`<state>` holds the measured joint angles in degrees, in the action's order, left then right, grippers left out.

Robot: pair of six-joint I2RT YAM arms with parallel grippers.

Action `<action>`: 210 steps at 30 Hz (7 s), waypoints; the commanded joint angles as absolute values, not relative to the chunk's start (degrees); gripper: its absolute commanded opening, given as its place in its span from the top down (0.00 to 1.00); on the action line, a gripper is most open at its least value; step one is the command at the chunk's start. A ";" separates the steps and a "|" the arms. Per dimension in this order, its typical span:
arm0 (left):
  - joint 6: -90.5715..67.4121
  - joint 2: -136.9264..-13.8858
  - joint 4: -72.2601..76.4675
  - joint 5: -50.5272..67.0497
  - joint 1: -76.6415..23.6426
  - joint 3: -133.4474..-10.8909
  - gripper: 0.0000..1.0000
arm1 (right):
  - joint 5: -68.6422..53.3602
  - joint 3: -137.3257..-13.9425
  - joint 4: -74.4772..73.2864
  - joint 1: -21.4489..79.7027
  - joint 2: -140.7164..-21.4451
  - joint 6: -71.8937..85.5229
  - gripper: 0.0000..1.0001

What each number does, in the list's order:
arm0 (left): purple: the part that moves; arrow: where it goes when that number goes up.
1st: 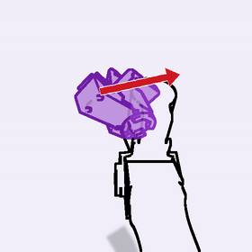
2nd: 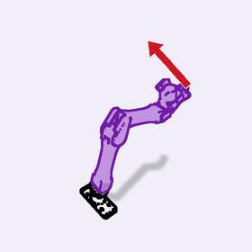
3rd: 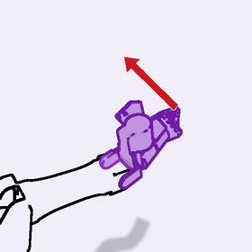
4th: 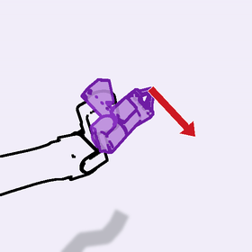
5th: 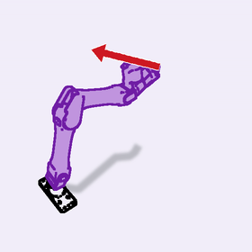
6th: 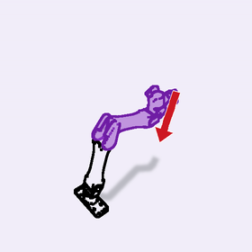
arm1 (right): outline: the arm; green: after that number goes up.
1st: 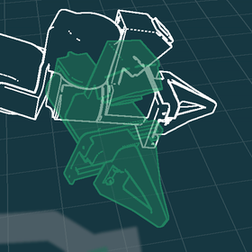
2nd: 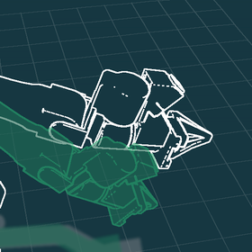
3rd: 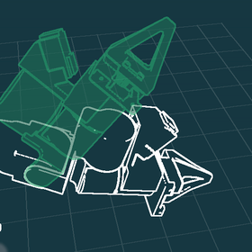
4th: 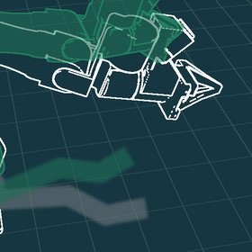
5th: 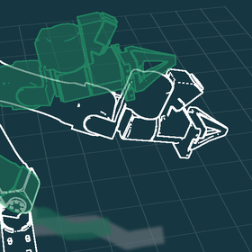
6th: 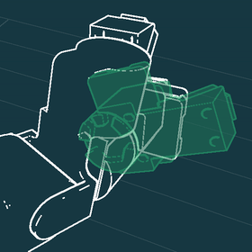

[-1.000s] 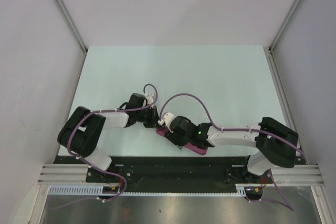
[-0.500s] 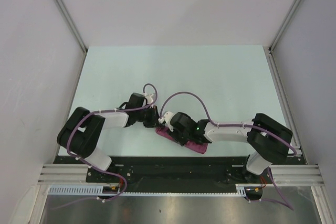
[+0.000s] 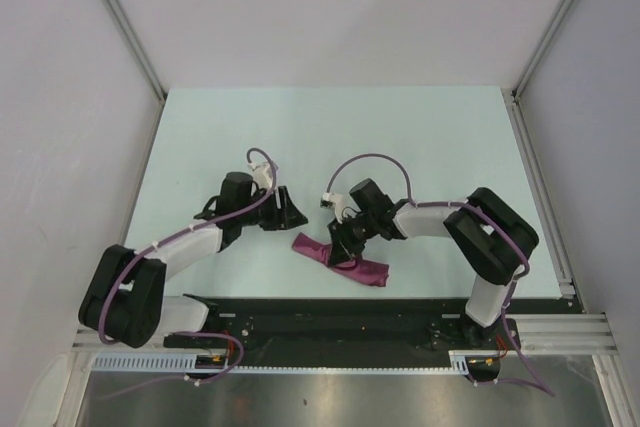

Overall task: Fold the napkin, place the utensils inside, and roll it up
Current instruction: Roll the napkin at the center of the board.

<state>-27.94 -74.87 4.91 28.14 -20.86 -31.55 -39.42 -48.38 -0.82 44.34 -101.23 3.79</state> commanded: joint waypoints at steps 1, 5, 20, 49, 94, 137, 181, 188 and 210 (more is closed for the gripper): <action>-27.68 -72.60 6.68 26.90 -20.74 -27.16 0.38 | -50.00 -46.41 -0.79 42.55 -107.49 5.01 0.75; -29.00 -71.98 8.17 26.02 -20.74 -24.53 0.38 | -55.19 -46.84 -0.62 39.56 -109.68 5.45 0.76; -35.07 -78.39 22.76 31.64 -23.02 -20.48 0.42 | -53.35 -46.32 -2.63 37.88 -108.81 5.19 0.75; -31.46 -89.12 9.32 31.64 -25.05 -31.20 1.00 | 15.02 -50.27 -12.22 65.12 -88.41 1.14 0.28; -32.25 -64.69 15.72 33.31 -20.03 -17.76 0.38 | -57.12 -50.89 -3.61 38.33 -106.42 7.30 0.78; -41.13 -86.57 26.02 32.52 -25.84 -22.50 1.00 | -15.85 -51.77 -14.93 44.27 -84.39 3.35 0.18; -38.59 -88.43 15.74 35.25 -13.64 -37.97 0.32 | 1.91 -52.56 -24.26 55.20 -97.21 11.86 0.58; -36.39 -81.31 7.92 33.66 -8.27 -40.08 0.28 | 7.38 -53.79 -24.26 51.86 -97.03 17.49 0.62; -32.43 -71.36 -2.11 34.63 -2.81 -41.66 0.25 | 7.47 -67.67 -24.70 47.98 -104.24 17.40 0.64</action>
<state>-33.80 -72.58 -2.24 34.09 -3.51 -40.38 7.31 -65.28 -24.62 45.74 -103.83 17.50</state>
